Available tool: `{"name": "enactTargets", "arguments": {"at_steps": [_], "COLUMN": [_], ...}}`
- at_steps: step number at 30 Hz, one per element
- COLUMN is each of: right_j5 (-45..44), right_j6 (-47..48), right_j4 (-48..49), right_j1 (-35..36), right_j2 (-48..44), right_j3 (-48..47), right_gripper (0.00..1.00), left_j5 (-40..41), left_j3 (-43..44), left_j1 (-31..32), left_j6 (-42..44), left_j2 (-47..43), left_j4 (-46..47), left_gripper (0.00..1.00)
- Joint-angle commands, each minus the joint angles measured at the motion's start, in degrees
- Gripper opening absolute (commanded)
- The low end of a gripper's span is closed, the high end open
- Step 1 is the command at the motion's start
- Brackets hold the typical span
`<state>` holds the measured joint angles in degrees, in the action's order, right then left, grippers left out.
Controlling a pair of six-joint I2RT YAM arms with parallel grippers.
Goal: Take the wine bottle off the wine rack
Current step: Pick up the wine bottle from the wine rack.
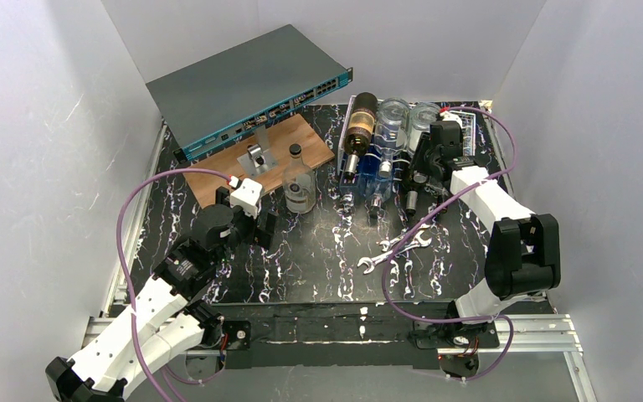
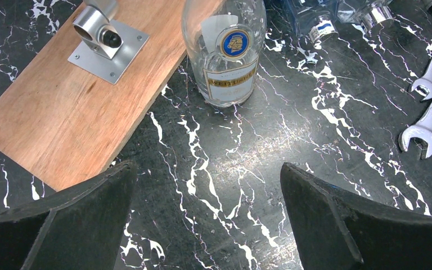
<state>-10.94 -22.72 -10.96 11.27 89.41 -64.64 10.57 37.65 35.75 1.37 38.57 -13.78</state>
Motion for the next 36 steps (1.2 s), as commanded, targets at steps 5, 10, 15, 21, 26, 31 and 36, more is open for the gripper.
{"name": "enactTargets", "arguments": {"at_steps": [5,10,15,21,26,31,36], "right_j5": [1.3,3.0,4.4,4.7,4.6,5.5,6.6], "right_j6": [0.8,1.0,1.7,2.5,2.2,1.8,1.8], "right_j4": [3.2,3.0,2.8,2.3,2.3,2.3,2.0], "right_j1": [-2.0,-4.2,-5.2,-6.0,-7.1,-7.9,-8.4], "right_j2": [-4.8,-7.7,-9.1,-11.1,-12.2,-12.8,-13.7], "right_j3": [1.2,0.9,0.0,-1.3,-0.6,-0.5,-0.7], "right_gripper": [0.01,0.01,0.01,0.01,0.01,0.01,0.01], "left_j5": [0.9,0.6,0.3,0.2,-0.1,-0.1,-0.3], "left_j3": [0.3,0.2,0.3,0.2,0.2,0.2,0.2], "left_j1": [-0.3,-0.3,-0.3,-0.3,-0.3,-0.4,-0.3], "left_j6": [0.8,0.7,0.7,0.7,0.7,0.8,0.7], "left_j2": [-0.2,-0.2,-0.1,-0.2,-0.2,-0.3,-0.5], "left_j4": [-0.5,-0.4,-0.4,-0.4,-0.4,-0.4,-0.4], "left_gripper": [0.98,0.98,0.98,0.98,0.98,0.98,0.98]}}
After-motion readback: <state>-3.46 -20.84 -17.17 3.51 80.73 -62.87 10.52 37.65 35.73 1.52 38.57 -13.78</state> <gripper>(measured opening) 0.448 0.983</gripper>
